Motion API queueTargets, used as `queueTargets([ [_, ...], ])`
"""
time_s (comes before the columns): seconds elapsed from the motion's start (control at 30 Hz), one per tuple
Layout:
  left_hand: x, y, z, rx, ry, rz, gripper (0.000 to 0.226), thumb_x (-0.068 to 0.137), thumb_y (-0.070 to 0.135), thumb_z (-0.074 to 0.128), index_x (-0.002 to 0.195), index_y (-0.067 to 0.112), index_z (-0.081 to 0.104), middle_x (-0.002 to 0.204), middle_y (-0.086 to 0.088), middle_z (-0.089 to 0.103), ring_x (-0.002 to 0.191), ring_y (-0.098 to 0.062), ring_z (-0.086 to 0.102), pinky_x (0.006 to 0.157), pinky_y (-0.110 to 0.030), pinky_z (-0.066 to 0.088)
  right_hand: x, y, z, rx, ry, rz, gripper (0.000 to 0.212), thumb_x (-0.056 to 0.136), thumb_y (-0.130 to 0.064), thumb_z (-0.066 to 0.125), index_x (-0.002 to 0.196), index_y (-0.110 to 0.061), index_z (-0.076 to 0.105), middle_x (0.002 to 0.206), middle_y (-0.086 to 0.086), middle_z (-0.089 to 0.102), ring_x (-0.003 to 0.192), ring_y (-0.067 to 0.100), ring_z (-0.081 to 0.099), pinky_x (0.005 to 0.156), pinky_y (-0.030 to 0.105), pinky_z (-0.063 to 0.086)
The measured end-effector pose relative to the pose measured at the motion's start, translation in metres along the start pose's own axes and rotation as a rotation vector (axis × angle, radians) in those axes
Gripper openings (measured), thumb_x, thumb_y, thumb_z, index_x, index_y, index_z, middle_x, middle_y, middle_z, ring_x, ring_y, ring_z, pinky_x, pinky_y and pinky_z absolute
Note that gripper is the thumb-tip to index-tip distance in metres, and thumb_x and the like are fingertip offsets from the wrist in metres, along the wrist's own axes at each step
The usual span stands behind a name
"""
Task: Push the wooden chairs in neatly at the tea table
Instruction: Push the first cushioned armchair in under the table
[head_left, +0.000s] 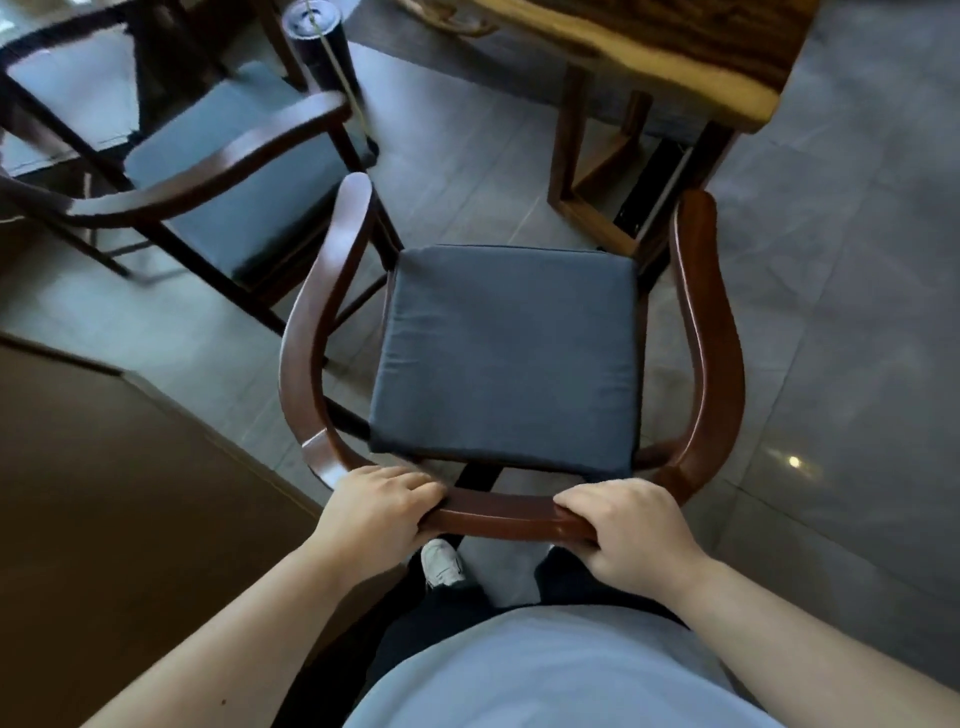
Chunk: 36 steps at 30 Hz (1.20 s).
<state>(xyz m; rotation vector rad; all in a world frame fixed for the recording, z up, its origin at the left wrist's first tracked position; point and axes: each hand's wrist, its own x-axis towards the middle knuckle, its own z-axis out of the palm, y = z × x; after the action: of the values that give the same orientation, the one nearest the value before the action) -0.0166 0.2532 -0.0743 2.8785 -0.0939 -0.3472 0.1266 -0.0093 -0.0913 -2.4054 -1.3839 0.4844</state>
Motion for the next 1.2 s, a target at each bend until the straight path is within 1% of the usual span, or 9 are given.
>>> queueTargets([
  [0.17, 0.006, -0.012, -0.003, 0.045, -0.042, 0.12, 0.033, 0.079, 0.051, 0.045, 0.087, 0.027, 0.066, 0.079, 0.012, 0.07, 0.071, -0.014, 0.066, 0.055, -0.028, 0.054, -0.001, -0.009, 0.003, 0.033, 0.045, 0.085, 0.025, 0.063, -0.027, 0.07, 0.088, -0.025, 0.071, 0.082, -0.01, 0.073, 0.075, 0.02, 0.068, 0.064, 0.035, 0.053],
  [0.37, 0.015, -0.063, -0.024, 0.081, -0.038, 0.141, 0.038, 0.077, 0.052, 0.042, 0.082, 0.024, 0.068, 0.071, 0.01, 0.069, 0.065, -0.017, 0.066, 0.05, -0.029, 0.053, 0.036, -0.038, 0.01, 0.055, 0.134, 0.119, 0.023, 0.064, -0.03, 0.07, 0.087, -0.024, 0.071, 0.082, -0.007, 0.073, 0.072, 0.022, 0.068, 0.062, 0.034, 0.053],
  [0.5, 0.029, -0.116, -0.05, 0.112, -0.035, 0.136, 0.044, 0.077, 0.057, 0.042, 0.088, 0.025, 0.07, 0.075, 0.009, 0.071, 0.067, -0.018, 0.067, 0.055, -0.031, 0.055, 0.082, -0.062, 0.017, 0.052, 0.171, 0.147, 0.025, 0.073, -0.045, 0.058, 0.082, -0.024, 0.068, 0.075, -0.005, 0.071, 0.068, 0.024, 0.066, 0.057, 0.035, 0.051],
  [0.67, 0.05, -0.164, -0.08, 0.145, -0.029, 0.169, 0.045, 0.077, 0.058, 0.045, 0.095, 0.026, 0.072, 0.083, 0.008, 0.074, 0.073, -0.017, 0.07, 0.064, -0.033, 0.057, 0.131, -0.07, 0.026, 0.044, 0.167, 0.091, 0.024, 0.078, -0.045, 0.062, 0.082, -0.022, 0.064, 0.076, -0.005, 0.068, 0.068, 0.023, 0.064, 0.054, 0.034, 0.047],
  [0.8, 0.06, -0.189, -0.088, 0.159, -0.068, 0.162, 0.046, 0.077, 0.055, 0.045, 0.096, 0.023, 0.072, 0.087, 0.006, 0.074, 0.079, -0.018, 0.07, 0.072, -0.037, 0.058, 0.154, -0.068, 0.03, 0.1, 0.13, -0.003, 0.026, 0.081, -0.04, 0.052, 0.089, -0.018, 0.062, 0.081, -0.002, 0.067, 0.072, 0.024, 0.062, 0.055, 0.037, 0.049],
  [0.9, 0.064, -0.192, -0.091, 0.147, -0.101, 0.118, 0.042, 0.074, 0.052, 0.048, 0.096, 0.025, 0.071, 0.089, 0.007, 0.073, 0.083, -0.019, 0.069, 0.076, -0.037, 0.056, 0.159, -0.065, 0.024, 0.156, 0.097, -0.032, 0.024, 0.079, -0.034, 0.059, 0.098, -0.019, 0.063, 0.09, -0.002, 0.068, 0.079, 0.024, 0.063, 0.061, 0.036, 0.051],
  [1.0, 0.063, -0.183, -0.088, 0.146, -0.113, 0.109, 0.03, 0.07, 0.038, 0.056, 0.094, 0.025, 0.068, 0.089, 0.008, 0.071, 0.085, -0.02, 0.066, 0.08, -0.038, 0.053, 0.158, -0.058, 0.016, 0.24, -0.015, 0.019, 0.037, 0.073, -0.031, 0.066, 0.109, -0.025, 0.061, 0.106, -0.007, 0.068, 0.092, 0.019, 0.064, 0.071, 0.034, 0.052],
  [1.1, 0.065, -0.158, -0.074, 0.171, -0.109, 0.162, 0.029, 0.071, 0.036, 0.056, 0.097, 0.026, 0.064, 0.09, 0.007, 0.07, 0.082, -0.022, 0.065, 0.074, -0.038, 0.054, 0.156, -0.049, 0.01, 0.199, -0.182, 0.107, 0.043, 0.075, -0.039, 0.064, 0.117, -0.034, 0.055, 0.112, -0.013, 0.066, 0.1, 0.017, 0.062, 0.078, 0.037, 0.052],
  [1.2, 0.069, -0.149, -0.065, 0.2, -0.113, 0.156, 0.02, 0.072, 0.04, 0.063, 0.085, 0.026, 0.061, 0.078, 0.007, 0.068, 0.07, -0.023, 0.065, 0.06, -0.033, 0.051, 0.157, -0.044, 0.003, 0.125, -0.291, 0.103, 0.048, 0.077, -0.042, 0.058, 0.124, -0.034, 0.052, 0.118, -0.013, 0.066, 0.101, 0.021, 0.063, 0.081, 0.039, 0.051],
])
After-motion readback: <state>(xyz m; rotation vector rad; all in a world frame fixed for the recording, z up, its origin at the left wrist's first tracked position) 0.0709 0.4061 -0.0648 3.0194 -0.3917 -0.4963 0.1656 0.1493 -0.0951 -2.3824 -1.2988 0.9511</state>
